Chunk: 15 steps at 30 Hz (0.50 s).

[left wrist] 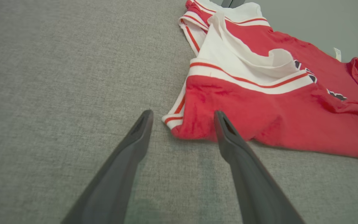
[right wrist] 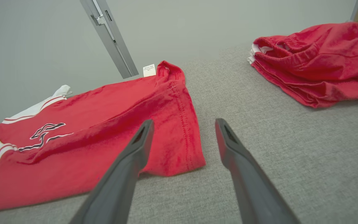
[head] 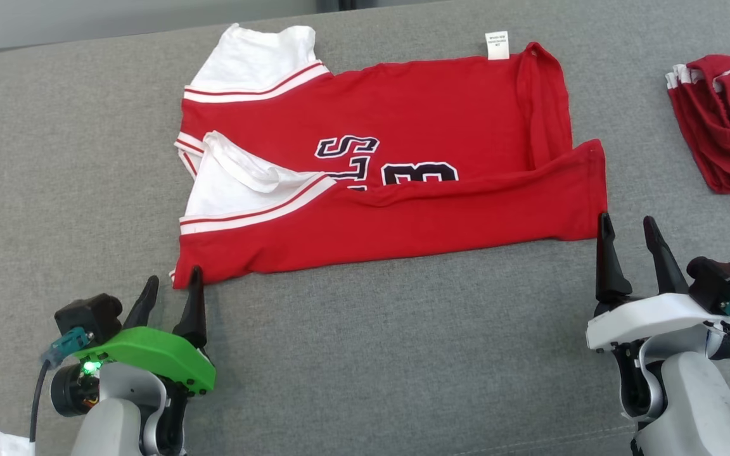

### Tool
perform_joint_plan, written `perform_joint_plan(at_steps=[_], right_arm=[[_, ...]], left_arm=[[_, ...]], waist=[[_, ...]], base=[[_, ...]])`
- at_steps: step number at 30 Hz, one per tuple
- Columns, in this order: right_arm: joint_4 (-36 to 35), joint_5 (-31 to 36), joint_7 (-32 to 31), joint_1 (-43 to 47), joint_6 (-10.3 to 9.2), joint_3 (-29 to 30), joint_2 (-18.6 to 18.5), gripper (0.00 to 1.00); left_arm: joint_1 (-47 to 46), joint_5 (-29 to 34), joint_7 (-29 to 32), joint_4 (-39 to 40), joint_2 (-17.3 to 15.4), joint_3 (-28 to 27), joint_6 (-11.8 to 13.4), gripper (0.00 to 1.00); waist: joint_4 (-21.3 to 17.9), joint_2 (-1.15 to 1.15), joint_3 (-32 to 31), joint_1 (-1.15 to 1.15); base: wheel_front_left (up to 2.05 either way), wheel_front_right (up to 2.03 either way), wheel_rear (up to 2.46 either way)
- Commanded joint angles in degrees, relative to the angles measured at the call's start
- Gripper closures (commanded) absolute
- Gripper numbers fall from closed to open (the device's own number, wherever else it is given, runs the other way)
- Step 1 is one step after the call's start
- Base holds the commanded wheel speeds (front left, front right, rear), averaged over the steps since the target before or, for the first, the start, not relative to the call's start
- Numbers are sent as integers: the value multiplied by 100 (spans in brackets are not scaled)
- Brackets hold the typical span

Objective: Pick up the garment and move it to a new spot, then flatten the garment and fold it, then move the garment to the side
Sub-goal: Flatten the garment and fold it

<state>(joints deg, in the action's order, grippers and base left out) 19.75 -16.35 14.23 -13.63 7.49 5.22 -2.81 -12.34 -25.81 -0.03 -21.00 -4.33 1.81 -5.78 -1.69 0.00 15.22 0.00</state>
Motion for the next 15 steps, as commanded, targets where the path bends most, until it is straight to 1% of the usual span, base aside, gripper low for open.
perform_joint_plan(at_steps=[1,2,3,4,5,6,7,15], right_arm=[[38,69,-35,-87,-1,-20,-18,0],[63,60,-58,-111,-1,-22,-19,0],[106,65,-87,-133,-1,-18,-17,0],[146,65,-102,-148,-1,-12,-17,0],[196,50,-131,-181,-1,2,-17,0],[245,47,-154,-214,-1,16,-18,0],[301,53,-169,-252,-1,27,-17,0],[952,114,-385,-596,-1,91,-17,0]], left_arm=[[-111,-99,13,-90,10,-16,15,0],[-147,-121,20,-140,16,-20,17,0],[-190,-137,28,-212,21,-17,22,21],[-216,-155,28,-256,25,-16,27,52],[-244,-182,12,-295,29,-15,29,68],[-260,-188,-1,-329,31,-12,28,78],[-281,-203,-16,-365,36,-1,22,100],[-370,-227,-353,-312,57,99,-21,100]], waist=[[-76,0,82,0],[-90,0,99,0],[-103,0,117,0],[-110,0,127,0],[-116,0,143,0],[-120,0,155,0],[-120,0,166,0],[-3,0,187,0]], base=[[0,0,0],[0,0,0],[0,0,0],[0,0,0],[0,0,0],[0,0,0],[0,0,0],[0,0,0]])
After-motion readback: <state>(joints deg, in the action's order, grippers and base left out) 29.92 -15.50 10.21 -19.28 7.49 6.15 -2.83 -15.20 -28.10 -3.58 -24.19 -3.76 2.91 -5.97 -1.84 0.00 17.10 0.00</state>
